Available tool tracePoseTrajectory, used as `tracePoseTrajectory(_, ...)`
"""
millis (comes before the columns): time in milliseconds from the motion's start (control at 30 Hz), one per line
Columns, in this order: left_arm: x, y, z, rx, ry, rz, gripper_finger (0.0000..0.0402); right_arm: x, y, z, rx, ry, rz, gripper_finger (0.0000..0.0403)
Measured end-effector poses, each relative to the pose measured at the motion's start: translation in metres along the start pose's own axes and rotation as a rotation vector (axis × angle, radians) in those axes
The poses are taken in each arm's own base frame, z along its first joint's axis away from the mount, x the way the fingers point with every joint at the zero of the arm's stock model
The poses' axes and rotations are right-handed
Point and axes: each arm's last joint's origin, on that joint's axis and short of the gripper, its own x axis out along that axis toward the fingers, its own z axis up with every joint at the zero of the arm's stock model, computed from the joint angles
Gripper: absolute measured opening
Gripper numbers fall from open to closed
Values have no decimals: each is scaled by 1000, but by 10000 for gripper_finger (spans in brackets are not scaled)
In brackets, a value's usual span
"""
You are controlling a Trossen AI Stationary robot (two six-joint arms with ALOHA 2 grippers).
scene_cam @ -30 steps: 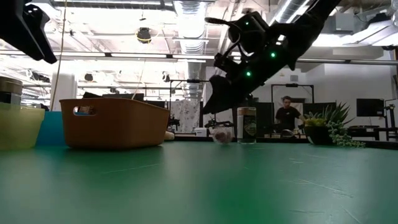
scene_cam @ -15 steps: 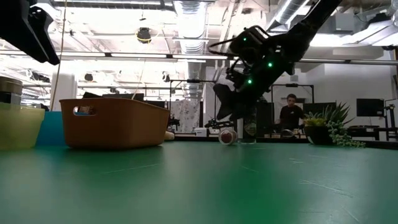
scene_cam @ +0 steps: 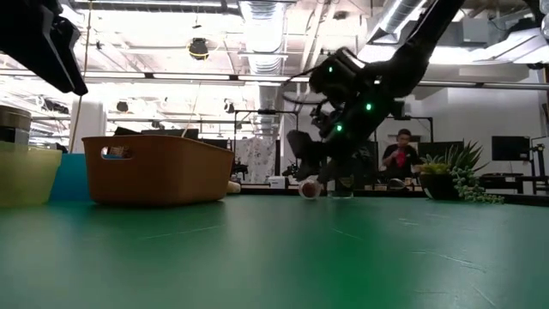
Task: Sort spices by type
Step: Put the brown seasoning bottle into the red bin
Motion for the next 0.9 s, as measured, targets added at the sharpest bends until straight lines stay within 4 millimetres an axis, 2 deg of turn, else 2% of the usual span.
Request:
tracePoseTrajectory(100, 0, 0, 0, -2, 9, -8, 224, 7, 1, -6, 8, 7, -10, 256)
tracePoseTrajectory(300, 0, -1, -1, -4, 39, -28, 224, 4, 4, -8, -38, 25, 10, 256)
tracePoseTrajectory(500, 0, -1, -1, -8, 52, -38, 224, -7, 20, -19, -365, 54, 124, 256)
tracePoseTrajectory(633, 0, -1, -1, -20, 53, -38, 224, -13, 27, -25, -495, 50, 159, 258)
tracePoseTrajectory(833, 0, -1, -2, -32, 61, -42, 224, -15, 30, -37, -569, 112, 238, 295)
tracePoseTrajectory(900, 0, -1, -2, -33, 62, -43, 224, -16, 32, -35, -573, 113, 255, 314)
